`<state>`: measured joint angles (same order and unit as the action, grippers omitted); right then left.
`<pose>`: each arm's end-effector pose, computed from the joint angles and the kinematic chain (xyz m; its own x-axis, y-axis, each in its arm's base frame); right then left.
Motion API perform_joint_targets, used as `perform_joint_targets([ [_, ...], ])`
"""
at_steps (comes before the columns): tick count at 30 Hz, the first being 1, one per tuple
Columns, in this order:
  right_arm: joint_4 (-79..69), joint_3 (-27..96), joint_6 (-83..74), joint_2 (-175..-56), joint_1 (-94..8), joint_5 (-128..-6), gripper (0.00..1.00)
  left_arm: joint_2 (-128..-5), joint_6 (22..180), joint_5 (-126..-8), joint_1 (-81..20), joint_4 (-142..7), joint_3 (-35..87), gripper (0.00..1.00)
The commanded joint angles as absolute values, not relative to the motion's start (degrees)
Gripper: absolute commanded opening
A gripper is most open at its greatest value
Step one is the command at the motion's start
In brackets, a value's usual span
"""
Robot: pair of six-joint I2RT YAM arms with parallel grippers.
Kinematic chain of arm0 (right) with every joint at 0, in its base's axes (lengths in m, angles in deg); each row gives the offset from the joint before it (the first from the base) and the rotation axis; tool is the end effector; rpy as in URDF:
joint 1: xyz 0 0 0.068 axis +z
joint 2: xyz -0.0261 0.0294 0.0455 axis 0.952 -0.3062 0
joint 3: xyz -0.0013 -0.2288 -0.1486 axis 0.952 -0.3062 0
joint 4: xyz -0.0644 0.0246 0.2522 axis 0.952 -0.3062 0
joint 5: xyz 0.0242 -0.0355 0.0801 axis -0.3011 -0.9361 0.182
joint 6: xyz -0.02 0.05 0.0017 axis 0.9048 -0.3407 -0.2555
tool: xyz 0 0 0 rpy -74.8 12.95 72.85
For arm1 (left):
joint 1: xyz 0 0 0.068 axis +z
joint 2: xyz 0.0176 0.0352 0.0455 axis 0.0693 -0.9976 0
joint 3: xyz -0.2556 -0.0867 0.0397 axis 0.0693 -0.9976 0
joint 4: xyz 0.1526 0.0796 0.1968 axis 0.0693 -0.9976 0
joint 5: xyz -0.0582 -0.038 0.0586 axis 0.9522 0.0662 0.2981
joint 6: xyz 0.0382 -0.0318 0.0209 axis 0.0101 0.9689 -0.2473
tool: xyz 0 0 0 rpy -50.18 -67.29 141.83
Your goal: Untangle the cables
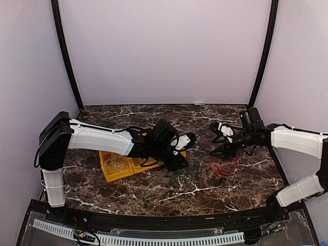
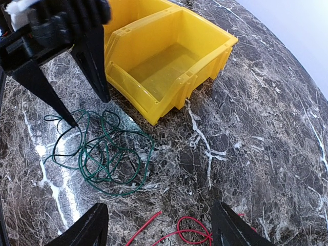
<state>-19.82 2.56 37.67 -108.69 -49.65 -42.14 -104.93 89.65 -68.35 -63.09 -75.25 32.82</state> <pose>0.2347 0.1181 0.2190 -0.1639 -0.5914 -0.7895 -0.9305 0.3585 -0.0754 0.2250 -0.3840 0.1954 -0.3261 0.5537 -0.7662 0.8993 0.4316 -0.0708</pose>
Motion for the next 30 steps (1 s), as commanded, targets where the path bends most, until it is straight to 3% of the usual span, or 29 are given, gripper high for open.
perform_joint_targets([
  [1, -19.56, 3.94, 38.1, -108.78, -49.32, -41.63, 0.71, -99.57, 84.74, -61.68, -63.21, -71.23, 29.08, 0.44],
  [11, -19.89, 4.03, 38.24, -108.85, -49.32, -41.16, 0.71, -105.3, 84.96, -70.49, -62.63, -72.27, 33.79, 0.44],
  [20, -20.19, 4.14, 38.24, -110.11, -48.74, -40.18, 0.71, -106.72, 84.46, -65.53, -62.07, -68.76, 33.34, 0.22],
  [25, -20.33, 4.22, 38.37, -110.45, -48.19, -40.29, 0.71, -106.56, 85.15, -65.15, -62.08, -68.22, 33.35, 0.03],
  [30, -21.15, 4.33, 39.26, -110.01, -47.6, -37.49, 0.71, -103.5, 88.98, -61.04, -62.06, -66.63, 32.25, 0.0],
])
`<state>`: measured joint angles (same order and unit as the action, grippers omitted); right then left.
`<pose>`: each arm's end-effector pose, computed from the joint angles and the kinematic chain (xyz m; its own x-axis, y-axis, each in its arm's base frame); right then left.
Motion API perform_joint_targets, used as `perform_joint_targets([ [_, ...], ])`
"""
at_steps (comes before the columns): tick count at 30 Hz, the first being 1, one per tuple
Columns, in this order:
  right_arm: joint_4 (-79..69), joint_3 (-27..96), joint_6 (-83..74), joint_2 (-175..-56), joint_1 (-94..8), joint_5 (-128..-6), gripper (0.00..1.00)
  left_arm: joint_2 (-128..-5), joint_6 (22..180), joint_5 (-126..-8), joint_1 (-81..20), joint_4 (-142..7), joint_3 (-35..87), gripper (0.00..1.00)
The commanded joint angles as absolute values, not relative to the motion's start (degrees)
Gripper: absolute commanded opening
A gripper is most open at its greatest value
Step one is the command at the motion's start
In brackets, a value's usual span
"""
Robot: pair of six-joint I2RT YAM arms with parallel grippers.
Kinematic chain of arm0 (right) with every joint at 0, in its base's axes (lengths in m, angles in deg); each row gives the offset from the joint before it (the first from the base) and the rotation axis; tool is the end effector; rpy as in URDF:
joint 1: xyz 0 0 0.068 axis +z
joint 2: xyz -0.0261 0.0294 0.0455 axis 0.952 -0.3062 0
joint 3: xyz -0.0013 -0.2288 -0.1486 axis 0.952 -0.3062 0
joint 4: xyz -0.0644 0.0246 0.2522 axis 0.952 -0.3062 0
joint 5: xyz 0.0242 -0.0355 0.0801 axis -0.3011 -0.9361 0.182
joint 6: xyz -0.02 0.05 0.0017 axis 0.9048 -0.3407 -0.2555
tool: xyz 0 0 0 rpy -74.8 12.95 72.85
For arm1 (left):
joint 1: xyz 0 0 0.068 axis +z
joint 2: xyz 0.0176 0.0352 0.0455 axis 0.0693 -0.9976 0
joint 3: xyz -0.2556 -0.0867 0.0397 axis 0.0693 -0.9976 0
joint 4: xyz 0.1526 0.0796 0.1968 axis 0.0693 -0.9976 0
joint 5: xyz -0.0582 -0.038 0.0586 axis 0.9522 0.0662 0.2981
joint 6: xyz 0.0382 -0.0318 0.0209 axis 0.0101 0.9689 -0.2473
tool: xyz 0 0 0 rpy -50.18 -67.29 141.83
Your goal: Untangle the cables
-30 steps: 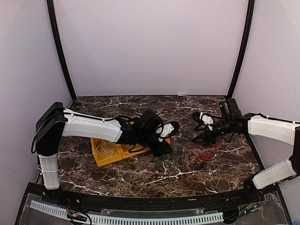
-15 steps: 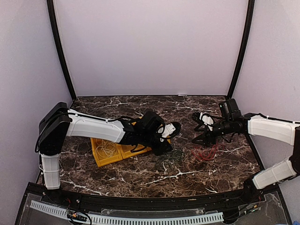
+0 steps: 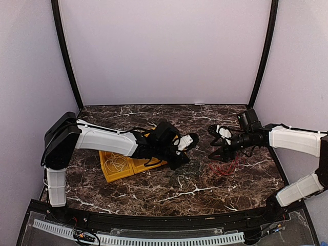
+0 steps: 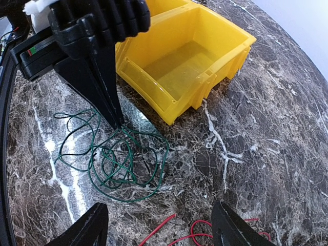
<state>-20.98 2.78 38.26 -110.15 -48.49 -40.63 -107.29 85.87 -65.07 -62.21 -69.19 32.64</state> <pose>0.2331 0.1241 0.2130 -0.1679 -0.6001 -0.7821 -0.9477 0.3168 -0.0396 0.2342 -0.3898 0.1860 -0.2483 0.5326 -0.8091 0.9301 0.3644 -0.0455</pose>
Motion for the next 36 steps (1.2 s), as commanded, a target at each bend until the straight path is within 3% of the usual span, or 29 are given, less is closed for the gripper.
perform_joint_targets([
  [1, -21.09, 4.5, 39.04, -109.87, -47.45, -37.03, 0.71, -101.81, 91.49, -60.5, -62.06, -64.56, 31.62, 0.0],
  [7, -21.34, 5.25, 37.37, -109.75, -46.91, -32.41, 0.76, -93.8, 99.54, -57.28, -62.07, -53.34, 25.22, 0.0],
  [10, -22.07, 6.14, 36.29, -109.74, -46.8, -27.52, 0.88, -91.92, 102.19, -52.84, -62.08, -48.23, 22.3, 0.0],
  [15, -20.31, 5.54, 34.18, -108.37, -46.62, -24.94, 0.97, -91.67, 107.43, -46.76, -62.78, -39.05, 19.67, 0.0],
  [22, -20.63, 5.45, 34.66, -109.73, -45.37, -21.69, 0.99, -89.06, 111.56, -50.26, -64.23, -25.07, 15.44, 0.0],
  [27, -25.29, 6.78, 39.43, -113.24, -42.71, -19.68, 0.87, -87.0, 111.04, -55.03, -64.69, -22.67, 14.17, 0.0],
  [32, -28.48, 8.55, 41.38, -115.78, -42.01, -17.52, 0.82, -82.9, 109.66, -60.54, -64.79, -19.81, 11.21, 0.0],
  [33, -28.63, 8.6, 41.59, -115.93, -41.78, -17.58, 0.77, -82.34, 109.45, -61.77, -64.79, -19.15, 10.31, 0.0],
  [36, -30.2, 9.3, 42.72, -116.83, -41.62, -17.81, 0.47, -79.59, 108.21, -63.76, -64.79, -18.81, 8.51, 0.0],
])
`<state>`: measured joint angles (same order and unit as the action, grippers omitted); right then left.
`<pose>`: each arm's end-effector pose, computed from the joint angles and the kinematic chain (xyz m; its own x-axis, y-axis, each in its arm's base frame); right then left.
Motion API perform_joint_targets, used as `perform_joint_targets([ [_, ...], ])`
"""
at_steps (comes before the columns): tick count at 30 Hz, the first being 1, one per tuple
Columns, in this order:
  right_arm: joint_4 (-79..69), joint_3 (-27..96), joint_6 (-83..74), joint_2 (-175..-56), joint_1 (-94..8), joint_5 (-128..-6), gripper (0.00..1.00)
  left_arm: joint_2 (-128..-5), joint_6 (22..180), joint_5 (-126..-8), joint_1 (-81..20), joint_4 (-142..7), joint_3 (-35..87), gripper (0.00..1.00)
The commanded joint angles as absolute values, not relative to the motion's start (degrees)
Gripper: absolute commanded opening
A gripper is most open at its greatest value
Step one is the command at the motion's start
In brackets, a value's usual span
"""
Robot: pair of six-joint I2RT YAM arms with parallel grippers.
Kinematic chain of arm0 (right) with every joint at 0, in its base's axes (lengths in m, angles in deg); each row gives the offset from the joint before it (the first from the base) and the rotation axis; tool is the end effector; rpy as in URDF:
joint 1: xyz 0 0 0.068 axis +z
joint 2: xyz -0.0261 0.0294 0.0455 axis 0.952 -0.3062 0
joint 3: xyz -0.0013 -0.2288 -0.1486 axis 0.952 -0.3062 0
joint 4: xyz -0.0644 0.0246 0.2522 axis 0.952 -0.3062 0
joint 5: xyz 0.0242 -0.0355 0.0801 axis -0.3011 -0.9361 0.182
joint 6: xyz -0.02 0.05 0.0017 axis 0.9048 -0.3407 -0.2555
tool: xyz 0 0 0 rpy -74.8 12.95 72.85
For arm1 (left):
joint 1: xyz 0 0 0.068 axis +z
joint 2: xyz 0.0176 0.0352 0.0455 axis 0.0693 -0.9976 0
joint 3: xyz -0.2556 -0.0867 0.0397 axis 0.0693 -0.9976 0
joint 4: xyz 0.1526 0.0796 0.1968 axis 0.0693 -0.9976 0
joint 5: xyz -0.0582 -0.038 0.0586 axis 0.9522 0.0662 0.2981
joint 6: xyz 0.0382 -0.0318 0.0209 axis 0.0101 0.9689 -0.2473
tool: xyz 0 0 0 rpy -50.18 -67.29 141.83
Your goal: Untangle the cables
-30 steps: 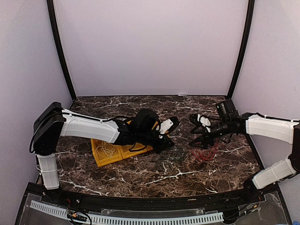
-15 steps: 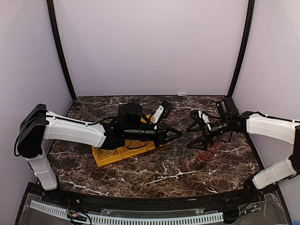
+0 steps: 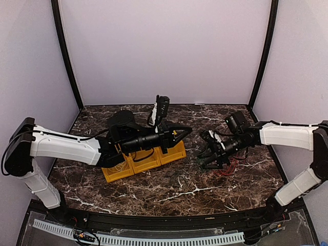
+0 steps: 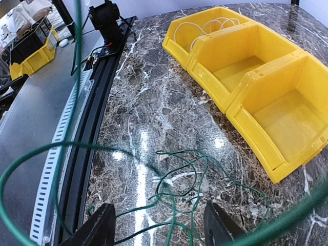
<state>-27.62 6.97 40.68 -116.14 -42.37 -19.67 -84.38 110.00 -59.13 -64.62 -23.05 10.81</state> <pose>0.2204 0.1599 0.2093 -0.1614 -0.4978 -0.8521 -0.9767 -0.0429 0.2101 0.1748 -0.3305 0.3016 -0.2477 -0.2340 -0.9402 0.9423 0.1675 -0.2899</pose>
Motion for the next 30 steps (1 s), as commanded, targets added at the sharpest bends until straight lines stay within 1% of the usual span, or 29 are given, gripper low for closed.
perform_joint_targets([
  [1, -30.77, 9.61, 42.98, -117.23, -41.68, -17.85, 0.37, -78.43, 107.71, -64.91, -64.79, -18.76, 8.1, 0.0],
  [4, -30.64, 10.09, 42.59, -117.57, -41.67, -18.55, 0.05, -75.85, 106.09, -67.86, -64.79, -19.85, 6.82, 0.0],
  [5, -30.22, 10.03, 42.06, -117.43, -41.75, -19.07, 0.0, -74.37, 105.13, -68.44, -64.79, -20.74, 6.6, 0.0],
  [9, -27.99, 9.51, 39.71, -116.69, -41.85, -22.8, 0.0, -68.99, 101.83, -73.41, -64.79, -25.2, 4.81, 0.0],
  [16, -22.71, 8.27, 35.15, -115.48, -44.18, -32.9, 0.0, -58.08, 97.59, -86.27, -64.71, -36.31, 0.18, 0.0],
  [18, -21.62, 8.23, 34.03, -115.34, -45.27, -34.37, 0.02, -55.45, 96.84, -90.07, -64.71, -39.36, -0.95, 0.0],
  [19, -21.38, 8.25, 33.7, -115.29, -45.75, -34.57, 0.04, -54.69, 96.71, -92.43, -64.71, -40.35, -1.54, 0.0],
  [22, -20.96, 7.85, 33.79, -114.9, -46.33, -35.21, 0.21, -51.41, 96.32, -96.93, -64.71, -44.73, -1.94, 0.0],
  [23, -20.72, 7.63, 33.92, -114.77, -46.33, -35.55, 0.24, -50.82, 96.23, -98.95, -64.64, -45.28, -1.97, 0.0],
  [26, -20.59, 7.47, 34.18, -114.71, -46.34, -36.45, 0.26, -48.09, 95.39, -101.72, -64.62, -46.46, -1.94, 0.0],
  [30, -20.77, 7.5, 34.41, -114.83, -46.39, -36.79, 0.28, -46.72, 93.79, -103.96, -64.25, -48.88, 0.57, 0.0],
])
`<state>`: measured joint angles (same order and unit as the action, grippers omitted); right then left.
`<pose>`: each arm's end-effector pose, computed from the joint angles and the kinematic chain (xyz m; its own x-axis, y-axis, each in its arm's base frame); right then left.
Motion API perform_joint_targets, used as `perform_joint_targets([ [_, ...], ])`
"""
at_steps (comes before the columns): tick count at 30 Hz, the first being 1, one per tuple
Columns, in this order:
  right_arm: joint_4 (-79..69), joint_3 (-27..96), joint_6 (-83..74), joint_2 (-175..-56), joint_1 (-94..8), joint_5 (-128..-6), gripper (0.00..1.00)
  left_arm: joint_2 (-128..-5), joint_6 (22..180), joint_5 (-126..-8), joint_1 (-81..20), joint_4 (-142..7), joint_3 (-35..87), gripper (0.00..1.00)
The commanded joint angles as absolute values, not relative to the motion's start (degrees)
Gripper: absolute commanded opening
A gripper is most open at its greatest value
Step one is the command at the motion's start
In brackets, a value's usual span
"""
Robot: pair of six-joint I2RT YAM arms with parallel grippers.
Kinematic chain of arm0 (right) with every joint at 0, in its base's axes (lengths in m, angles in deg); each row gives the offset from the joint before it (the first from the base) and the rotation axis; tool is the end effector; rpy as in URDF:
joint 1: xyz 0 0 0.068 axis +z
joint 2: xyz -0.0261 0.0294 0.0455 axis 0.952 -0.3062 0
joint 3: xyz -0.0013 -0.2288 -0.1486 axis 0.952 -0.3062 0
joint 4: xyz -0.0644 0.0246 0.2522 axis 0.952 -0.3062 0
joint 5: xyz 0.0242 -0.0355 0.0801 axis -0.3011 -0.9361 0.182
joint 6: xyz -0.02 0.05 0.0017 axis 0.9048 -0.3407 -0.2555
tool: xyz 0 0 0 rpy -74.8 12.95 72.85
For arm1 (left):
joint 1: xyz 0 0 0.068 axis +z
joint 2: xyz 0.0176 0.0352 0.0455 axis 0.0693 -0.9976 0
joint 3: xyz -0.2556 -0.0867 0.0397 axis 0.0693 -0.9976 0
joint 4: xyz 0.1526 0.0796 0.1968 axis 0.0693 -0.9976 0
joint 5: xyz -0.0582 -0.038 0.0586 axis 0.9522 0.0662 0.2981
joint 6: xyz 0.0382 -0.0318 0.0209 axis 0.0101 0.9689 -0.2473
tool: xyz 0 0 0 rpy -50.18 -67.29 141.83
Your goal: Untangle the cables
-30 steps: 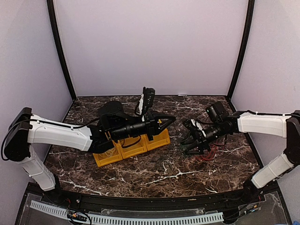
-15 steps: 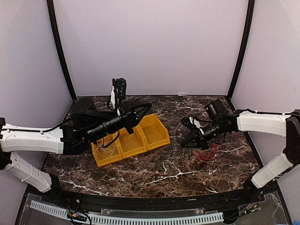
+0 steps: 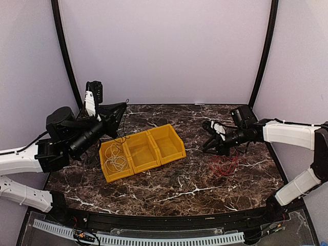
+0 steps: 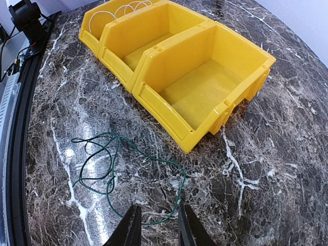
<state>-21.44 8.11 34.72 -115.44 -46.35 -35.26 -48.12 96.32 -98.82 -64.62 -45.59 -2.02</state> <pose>0.2470 0.1447 0.2190 -0.1991 -0.5515 -0.8100 -0.9644 0.2571 0.0620 0.1263 -0.1950 0.3608 0.0307 -0.2631 -0.9643 0.6104 0.7689 -0.1904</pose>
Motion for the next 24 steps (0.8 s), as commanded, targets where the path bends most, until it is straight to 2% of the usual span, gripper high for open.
perform_joint_targets([
  [1, -20.81, 7.47, 34.5, -114.81, -46.39, -36.79, 0.28, -46.72, 93.6, -104.44, -64.17, -49.46, 1.01, 0.0],
  [9, -20.9, 7.22, 35.35, -114.24, -46.33, -38.0, 0.31, -52.86, 103.92, -107.63, -59.27, -70.65, 12.4, 0.0],
  [24, -21.36, 7.02, 36.59, -114.18, -46.33, -38.7, 0.35, -59.35, 108.95, -105.49, -56.82, -73.66, 13.5, 0.0],
])
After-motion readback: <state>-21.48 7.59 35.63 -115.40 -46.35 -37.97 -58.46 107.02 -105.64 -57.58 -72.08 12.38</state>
